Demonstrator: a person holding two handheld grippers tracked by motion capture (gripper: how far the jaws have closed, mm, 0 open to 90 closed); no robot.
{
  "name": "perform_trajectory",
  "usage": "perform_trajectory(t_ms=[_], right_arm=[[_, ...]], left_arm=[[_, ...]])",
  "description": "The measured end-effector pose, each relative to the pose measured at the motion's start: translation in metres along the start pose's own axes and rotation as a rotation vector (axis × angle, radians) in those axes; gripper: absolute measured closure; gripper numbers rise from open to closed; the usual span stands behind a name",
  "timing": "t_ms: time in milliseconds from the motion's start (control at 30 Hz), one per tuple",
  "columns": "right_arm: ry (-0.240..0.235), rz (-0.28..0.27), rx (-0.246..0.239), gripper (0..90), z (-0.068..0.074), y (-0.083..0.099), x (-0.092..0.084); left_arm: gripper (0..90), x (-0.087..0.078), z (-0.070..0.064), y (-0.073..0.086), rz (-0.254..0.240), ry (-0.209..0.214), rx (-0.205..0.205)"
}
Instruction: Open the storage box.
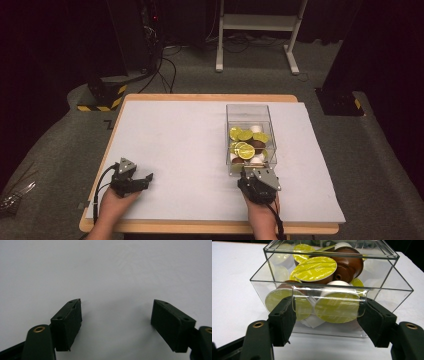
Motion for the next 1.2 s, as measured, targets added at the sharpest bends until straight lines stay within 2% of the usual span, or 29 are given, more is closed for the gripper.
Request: perform_trajectory(t_ms=[1200], right_arm=[[-0.011,-0.002,-0.003,32.1,-0.003,0.019,-0.028]], left_arm=[[25.0,0.0,0.0,0.0,-0.001,-0.001,0.0]])
Point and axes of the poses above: each handheld gripper's, and its own axes: x roughly forward along the jaws, y roughly out of its underside, z roughly to its left, the point moved 4 cm from there along x, roughly forward along the jaws, and after that the axes turned 11 degrees about y, right-handed, at the moved point
